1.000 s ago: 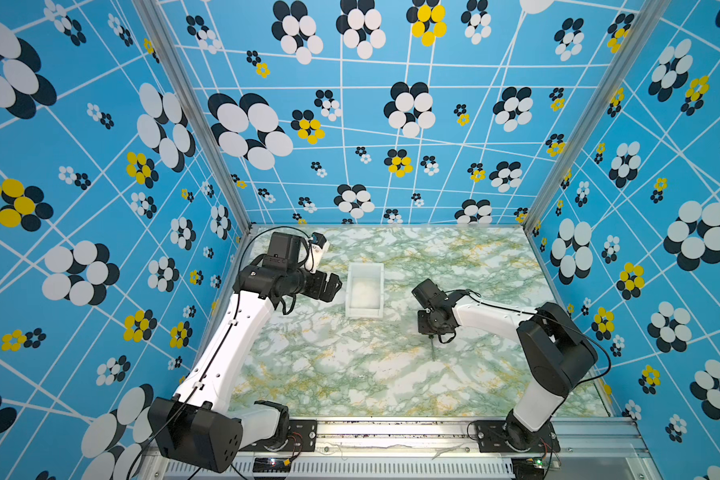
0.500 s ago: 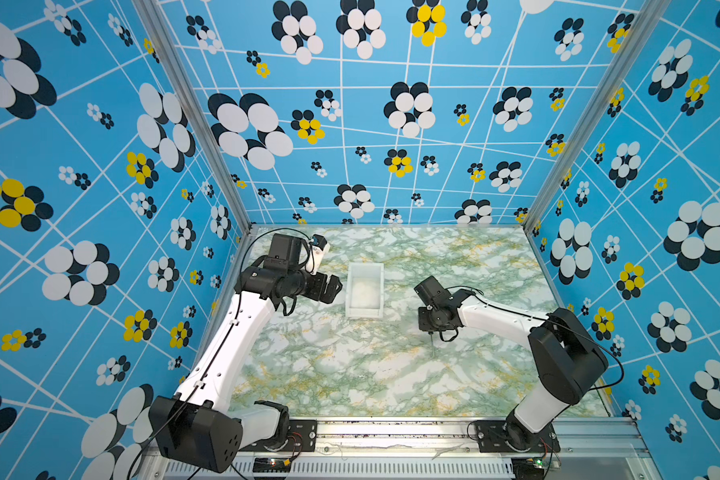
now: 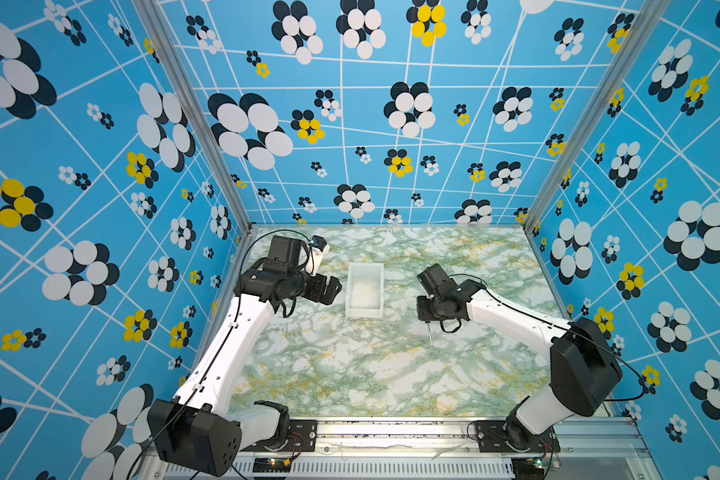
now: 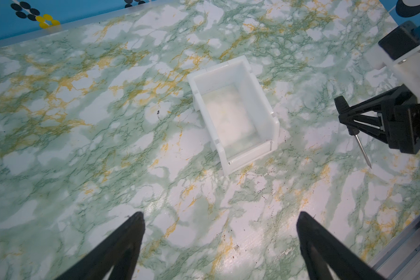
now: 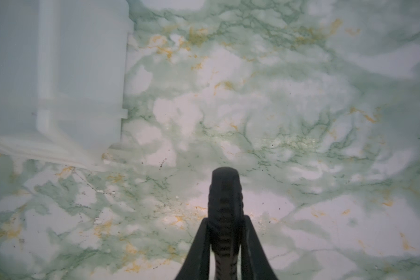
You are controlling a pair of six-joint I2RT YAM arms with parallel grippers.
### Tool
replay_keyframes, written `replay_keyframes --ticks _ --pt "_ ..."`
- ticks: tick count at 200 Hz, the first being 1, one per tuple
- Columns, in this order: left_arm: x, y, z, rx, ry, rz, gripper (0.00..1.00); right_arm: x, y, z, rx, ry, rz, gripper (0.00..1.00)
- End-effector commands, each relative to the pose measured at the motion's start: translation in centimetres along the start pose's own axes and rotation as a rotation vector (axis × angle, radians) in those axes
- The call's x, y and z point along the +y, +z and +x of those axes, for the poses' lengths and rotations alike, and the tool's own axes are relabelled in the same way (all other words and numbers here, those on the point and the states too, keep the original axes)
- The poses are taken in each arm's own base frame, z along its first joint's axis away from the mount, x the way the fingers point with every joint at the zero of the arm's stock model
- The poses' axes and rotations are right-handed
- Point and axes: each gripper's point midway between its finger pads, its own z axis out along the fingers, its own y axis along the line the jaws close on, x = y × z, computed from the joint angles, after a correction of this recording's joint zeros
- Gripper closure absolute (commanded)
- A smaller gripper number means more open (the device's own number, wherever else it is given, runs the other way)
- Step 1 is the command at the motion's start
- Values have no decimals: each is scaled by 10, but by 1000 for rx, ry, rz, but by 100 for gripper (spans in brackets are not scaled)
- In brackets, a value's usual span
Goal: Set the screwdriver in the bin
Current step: 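Lift the screwdriver with the right gripper and carry it over the white bin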
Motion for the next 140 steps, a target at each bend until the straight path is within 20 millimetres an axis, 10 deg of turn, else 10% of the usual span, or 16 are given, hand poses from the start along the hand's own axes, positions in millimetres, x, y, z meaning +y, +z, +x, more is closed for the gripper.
replay_keyframes --ticks 1,69,140 --pt "1 -5 -1 -14 34 -23 1 19 -28 -20 -38 -46 -56 92" --pt "12 -21 -6 -56 51 -77 1 93 -46 -78 -85 -129 -178 91" --pt "18 -40 -15 -114 13 -82 1 154 -6 -111 -68 -170 -234 91"
